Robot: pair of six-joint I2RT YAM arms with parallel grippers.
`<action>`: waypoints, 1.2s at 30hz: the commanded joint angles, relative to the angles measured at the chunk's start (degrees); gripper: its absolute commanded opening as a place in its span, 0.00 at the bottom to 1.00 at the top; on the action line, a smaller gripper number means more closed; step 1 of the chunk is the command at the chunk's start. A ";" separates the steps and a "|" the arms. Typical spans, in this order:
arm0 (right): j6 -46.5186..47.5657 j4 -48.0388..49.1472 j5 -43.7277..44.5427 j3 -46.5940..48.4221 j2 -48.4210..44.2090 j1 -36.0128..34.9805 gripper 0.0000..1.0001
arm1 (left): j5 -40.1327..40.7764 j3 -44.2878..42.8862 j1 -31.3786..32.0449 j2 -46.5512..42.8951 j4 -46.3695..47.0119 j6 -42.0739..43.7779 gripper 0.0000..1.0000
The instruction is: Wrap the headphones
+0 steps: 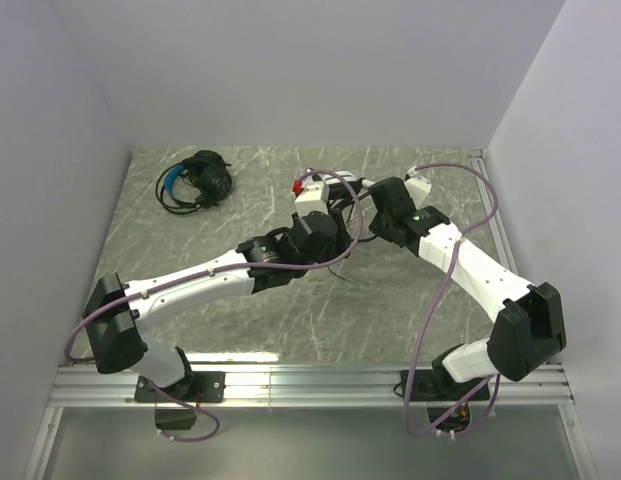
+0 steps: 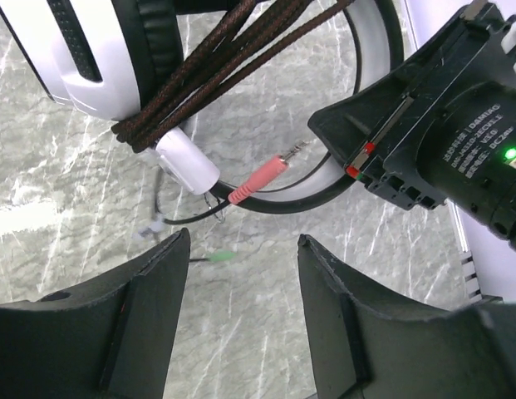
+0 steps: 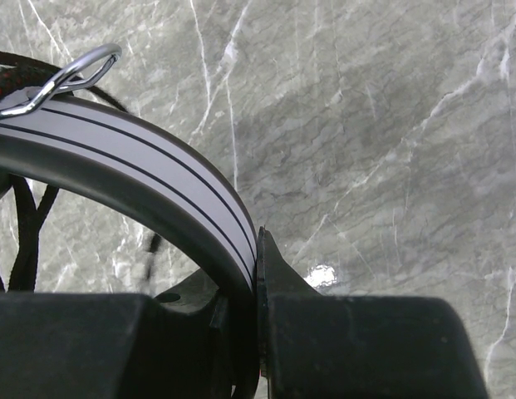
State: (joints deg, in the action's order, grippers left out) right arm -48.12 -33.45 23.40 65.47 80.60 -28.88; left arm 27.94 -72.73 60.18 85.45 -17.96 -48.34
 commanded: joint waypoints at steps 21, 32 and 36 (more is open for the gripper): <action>1.80 1.90 -2.39 6.69 -3.96 1.99 0.00 | -18.44 49.52 -4.18 -32.81 48.10 26.10 0.84; 1.89 1.46 -3.18 6.95 -4.40 2.17 0.00 | -21.96 46.90 -6.13 -19.54 59.96 27.07 0.81; 1.80 1.46 -3.10 6.95 -4.75 2.34 0.00 | -23.02 43.38 -7.10 -13.57 59.53 26.37 0.81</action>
State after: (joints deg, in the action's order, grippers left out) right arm -45.01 -36.03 20.69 68.36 79.18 -27.09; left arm 7.38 -25.47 53.80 69.12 37.04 -22.13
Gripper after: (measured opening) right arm 0.120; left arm 0.811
